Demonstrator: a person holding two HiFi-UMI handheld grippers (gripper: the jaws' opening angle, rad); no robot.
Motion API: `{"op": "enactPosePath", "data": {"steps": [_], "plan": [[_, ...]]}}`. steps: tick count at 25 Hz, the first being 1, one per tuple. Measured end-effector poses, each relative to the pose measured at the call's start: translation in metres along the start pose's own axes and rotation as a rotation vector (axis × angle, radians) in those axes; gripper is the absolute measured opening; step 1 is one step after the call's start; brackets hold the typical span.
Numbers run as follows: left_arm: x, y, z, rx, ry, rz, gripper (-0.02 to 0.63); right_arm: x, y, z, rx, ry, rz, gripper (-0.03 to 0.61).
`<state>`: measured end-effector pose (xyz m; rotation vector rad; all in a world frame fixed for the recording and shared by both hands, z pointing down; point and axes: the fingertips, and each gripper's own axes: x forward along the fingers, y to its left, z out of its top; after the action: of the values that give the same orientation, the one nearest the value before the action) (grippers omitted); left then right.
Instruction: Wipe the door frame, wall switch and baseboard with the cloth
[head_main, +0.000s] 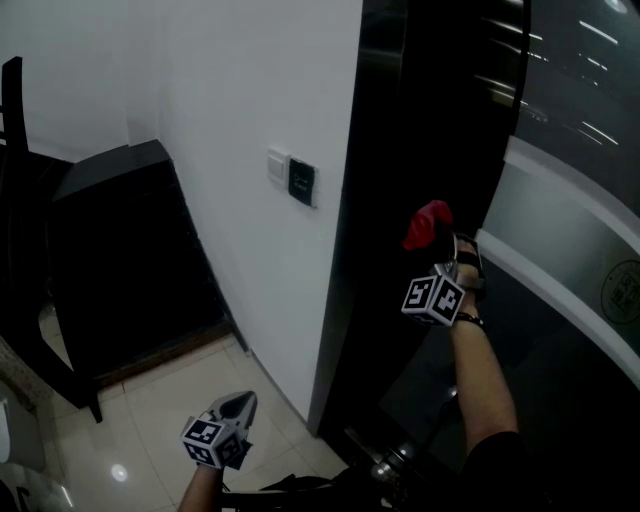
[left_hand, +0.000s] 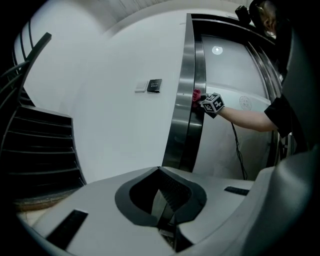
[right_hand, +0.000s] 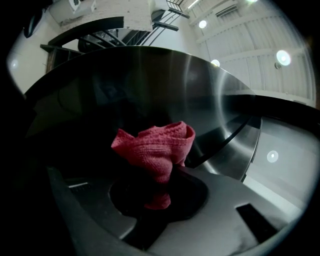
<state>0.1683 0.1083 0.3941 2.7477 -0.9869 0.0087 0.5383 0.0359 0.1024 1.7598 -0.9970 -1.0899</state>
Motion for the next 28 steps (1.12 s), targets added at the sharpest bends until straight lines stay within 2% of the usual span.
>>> {"op": "enactPosePath", "data": {"steps": [9, 17, 24, 28], "plan": [[0.004, -0.008, -0.007, -0.003, 0.017, -0.021, -0.008, -0.011, 0.051, -0.022, -0.017, 0.043, 0.109, 0.058], [0.001, -0.007, -0.013, -0.011, 0.029, -0.011, -0.008, -0.022, 0.086, -0.031, 0.015, 0.062, 0.158, 0.058], [-0.006, -0.007, -0.014, -0.01, 0.033, 0.0, -0.008, -0.027, 0.107, -0.041, 0.001, 0.08, 0.209, 0.058], [-0.01, -0.006, -0.016, -0.014, 0.039, 0.011, -0.008, -0.03, 0.118, -0.044, 0.05, 0.094, 0.214, 0.058]]}}
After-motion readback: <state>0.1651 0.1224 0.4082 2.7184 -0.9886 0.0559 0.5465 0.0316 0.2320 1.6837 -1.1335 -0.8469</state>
